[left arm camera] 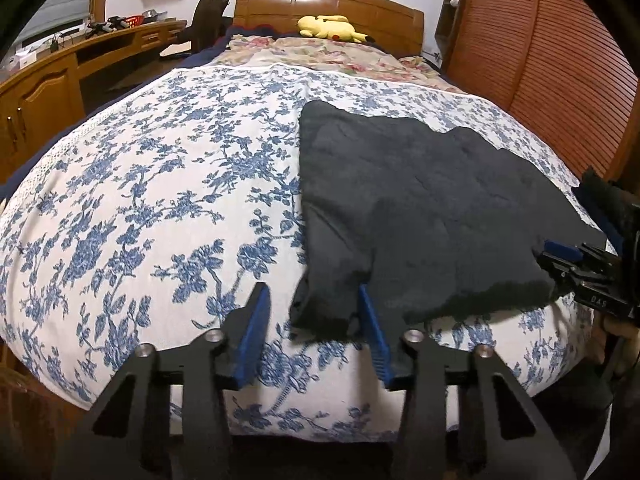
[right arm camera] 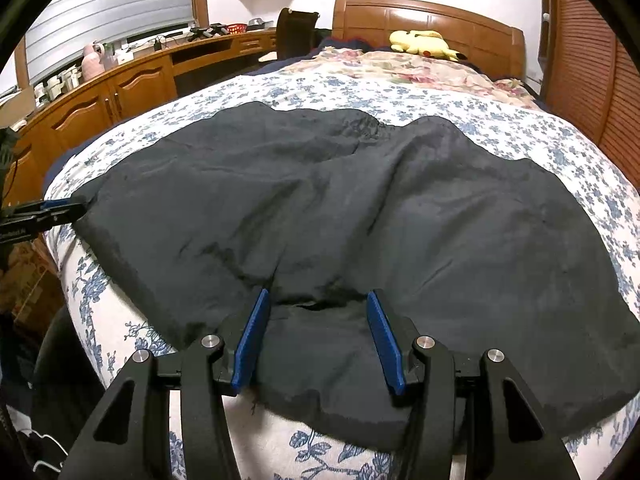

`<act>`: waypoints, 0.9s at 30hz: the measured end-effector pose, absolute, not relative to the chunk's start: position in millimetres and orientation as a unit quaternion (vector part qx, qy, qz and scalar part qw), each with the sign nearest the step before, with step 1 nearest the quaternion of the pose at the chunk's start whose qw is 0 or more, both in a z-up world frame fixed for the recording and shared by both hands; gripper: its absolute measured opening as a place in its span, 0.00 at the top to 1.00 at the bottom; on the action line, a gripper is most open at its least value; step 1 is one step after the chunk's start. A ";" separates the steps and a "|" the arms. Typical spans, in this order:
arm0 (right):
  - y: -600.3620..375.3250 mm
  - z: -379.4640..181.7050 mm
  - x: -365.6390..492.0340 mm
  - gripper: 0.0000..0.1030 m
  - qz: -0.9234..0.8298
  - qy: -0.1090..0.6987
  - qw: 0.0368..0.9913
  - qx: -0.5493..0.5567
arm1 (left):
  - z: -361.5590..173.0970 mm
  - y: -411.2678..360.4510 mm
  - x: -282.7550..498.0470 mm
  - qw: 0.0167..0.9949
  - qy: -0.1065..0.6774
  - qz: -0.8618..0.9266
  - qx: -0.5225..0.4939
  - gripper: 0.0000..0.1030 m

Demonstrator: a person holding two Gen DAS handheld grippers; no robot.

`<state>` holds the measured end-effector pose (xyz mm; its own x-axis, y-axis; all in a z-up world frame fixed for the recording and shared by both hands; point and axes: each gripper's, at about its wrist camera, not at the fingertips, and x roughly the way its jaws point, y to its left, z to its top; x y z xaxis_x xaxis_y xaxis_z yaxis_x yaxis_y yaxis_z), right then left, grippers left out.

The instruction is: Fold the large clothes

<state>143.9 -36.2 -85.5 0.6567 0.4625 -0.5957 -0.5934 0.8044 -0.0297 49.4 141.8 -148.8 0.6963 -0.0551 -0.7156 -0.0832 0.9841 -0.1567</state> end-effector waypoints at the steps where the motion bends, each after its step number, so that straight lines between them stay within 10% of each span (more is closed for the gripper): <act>1: -37.3 -83.8 141.7 0.49 0.292 0.294 0.903 -0.111 | -148.6 142.1 49.8 0.916 0.391 0.007 -0.094 0.61; 8: -63.5 -70.4 124.7 0.46 0.295 0.293 0.903 -0.109 | -126.5 134.2 54.2 0.917 0.388 0.009 -0.090 0.90; 27: -189.6 -59.3 100.0 0.46 0.215 0.257 0.940 -0.065 | 28.0 -57.9 113.5 0.954 0.270 -0.102 0.086 0.94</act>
